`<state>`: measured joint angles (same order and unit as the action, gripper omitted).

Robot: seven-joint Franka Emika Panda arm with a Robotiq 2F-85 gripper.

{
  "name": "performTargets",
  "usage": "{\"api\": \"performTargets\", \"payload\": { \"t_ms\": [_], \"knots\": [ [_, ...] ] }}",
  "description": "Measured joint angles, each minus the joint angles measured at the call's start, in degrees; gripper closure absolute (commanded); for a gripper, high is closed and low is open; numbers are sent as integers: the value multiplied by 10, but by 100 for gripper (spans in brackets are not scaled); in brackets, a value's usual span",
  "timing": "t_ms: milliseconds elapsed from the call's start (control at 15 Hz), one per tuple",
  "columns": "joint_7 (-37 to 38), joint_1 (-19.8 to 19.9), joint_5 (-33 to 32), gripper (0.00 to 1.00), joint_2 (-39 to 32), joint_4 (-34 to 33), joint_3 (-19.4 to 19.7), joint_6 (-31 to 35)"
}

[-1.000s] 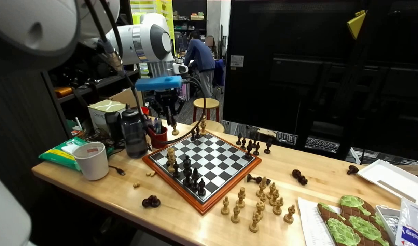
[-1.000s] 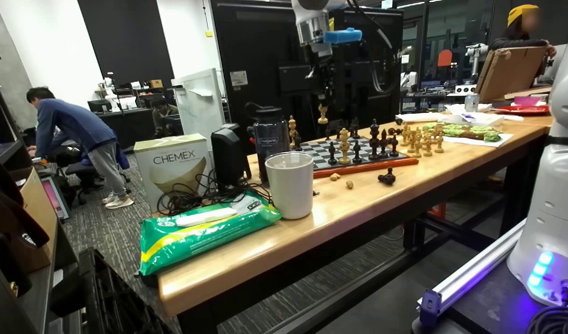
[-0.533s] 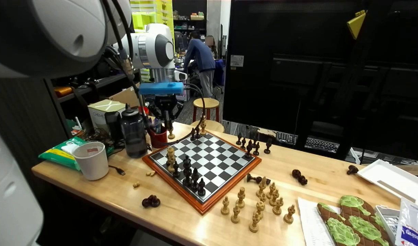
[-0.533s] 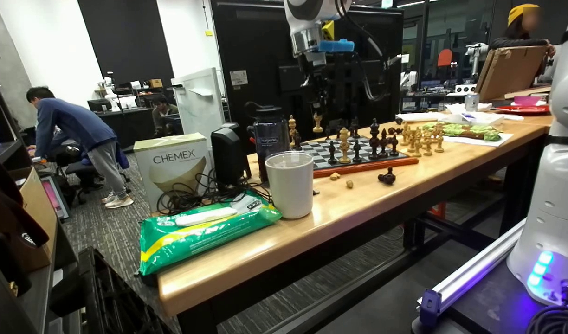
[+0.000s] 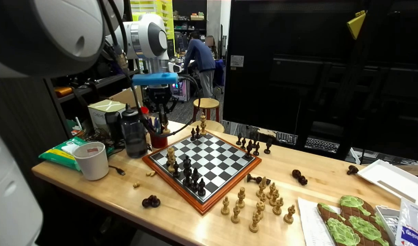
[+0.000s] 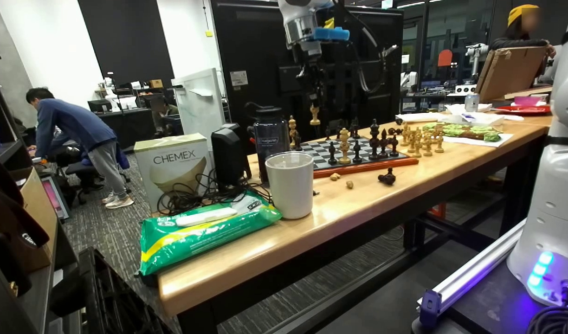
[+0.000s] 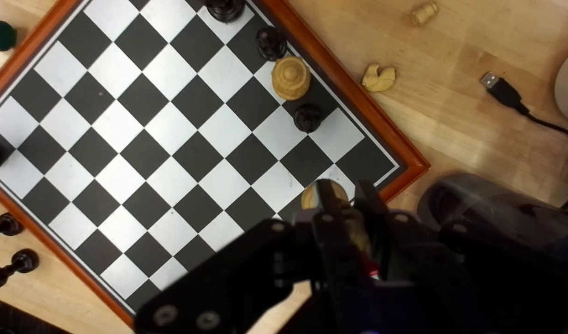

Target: Put the light brown chess piece on the board

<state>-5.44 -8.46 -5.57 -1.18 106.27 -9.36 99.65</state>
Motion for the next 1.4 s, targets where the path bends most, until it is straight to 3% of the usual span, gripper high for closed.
{"api": "performTargets", "payload": {
  "t_ms": [333,933,1400],
  "knots": [
    [-19,0,0,96,-5,-4,-1,-21],
    [-135,-2,-21,96,-19,-21,-5,-76],
    [-226,-2,-63,96,-22,-22,-7,-78]
  ]
}}
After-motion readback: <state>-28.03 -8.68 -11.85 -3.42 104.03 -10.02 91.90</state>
